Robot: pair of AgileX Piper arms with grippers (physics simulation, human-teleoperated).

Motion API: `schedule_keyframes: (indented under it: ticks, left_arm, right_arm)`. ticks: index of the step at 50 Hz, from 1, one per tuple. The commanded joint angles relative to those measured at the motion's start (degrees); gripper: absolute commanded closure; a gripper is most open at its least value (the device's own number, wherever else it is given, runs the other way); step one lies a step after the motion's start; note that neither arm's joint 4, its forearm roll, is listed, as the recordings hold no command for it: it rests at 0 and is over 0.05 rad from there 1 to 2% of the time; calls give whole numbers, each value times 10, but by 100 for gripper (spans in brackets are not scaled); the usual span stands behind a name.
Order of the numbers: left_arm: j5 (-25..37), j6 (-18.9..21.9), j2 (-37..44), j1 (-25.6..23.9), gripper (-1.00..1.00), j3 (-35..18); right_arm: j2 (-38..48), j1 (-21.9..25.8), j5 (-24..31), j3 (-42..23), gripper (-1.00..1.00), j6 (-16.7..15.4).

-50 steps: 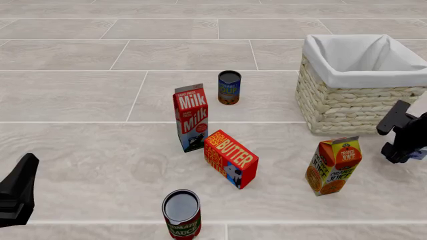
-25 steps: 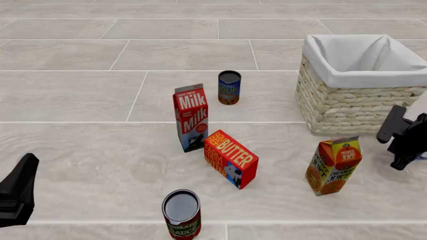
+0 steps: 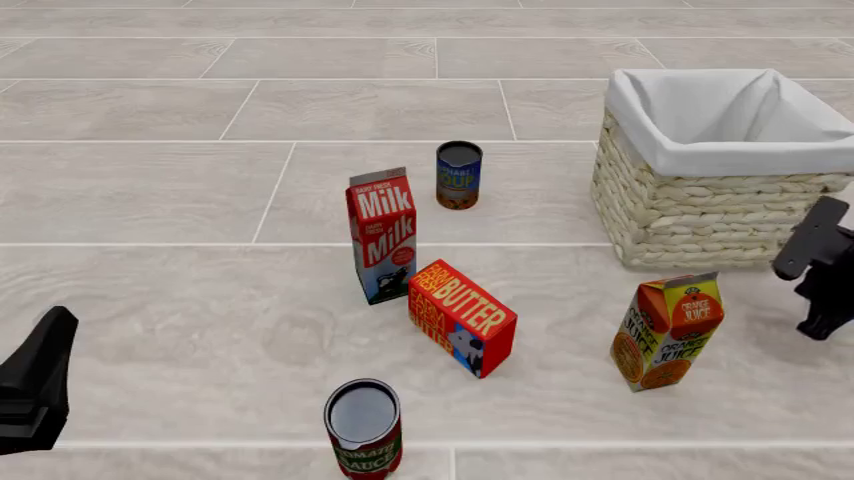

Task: Pick the cream cheese and place it in the basket.

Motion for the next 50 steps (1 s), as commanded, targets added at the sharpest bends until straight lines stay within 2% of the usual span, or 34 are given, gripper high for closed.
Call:
schedule_keyframes:
  ticks: [1, 7, 11, 14, 19, 25, 28, 31, 35, 37, 43, 47, 49, 50]
  left_arm:
    - [0, 0, 0, 0, -100, 0]
    - [0, 0, 0, 0, -100, 0]
    - [0, 0, 0, 0, -100, 0]
    - [0, 0, 0, 0, -100, 0]
    - [0, 0, 0, 0, -100, 0]
    - [0, 0, 0, 0, -100, 0]
    - [0, 0, 0, 0, -100, 0]
    - [0, 0, 0, 0, -100, 0]
    - [0, 0, 0, 0, -100, 0]
    - [0, 0, 0, 0, -100, 0]
    - [0, 0, 0, 0, -100, 0]
    - [0, 0, 0, 0, -100, 0]
    - [0, 0, 0, 0, -100, 0]
    - [0, 0, 0, 0, -100, 0]
  right_arm:
    - [-79, 12, 17, 21, 100, 16]
    - [-146, 28, 28, 59, 100, 26]
    - [-180, 31, 32, 89, 100, 11]
    - [-226, 32, 53, 103, 100, -3]
    - [-303, 49, 98, 110, 100, -10]
    - [-366, 70, 138, 113, 100, -3]
    - [-402, 82, 157, 114, 100, 9]
    - [-422, 100, 175, 92, 100, 51]
    - [-452, 110, 187, 100, 100, 52]
    - [-467, 118, 199, 86, 100, 75]
    - [-503, 126, 219, 77, 100, 94]
    - [-517, 130, 225, 78, 100, 95]
    - [-532, 146, 244, 54, 100, 120]
    - [-535, 148, 246, 50, 100, 121]
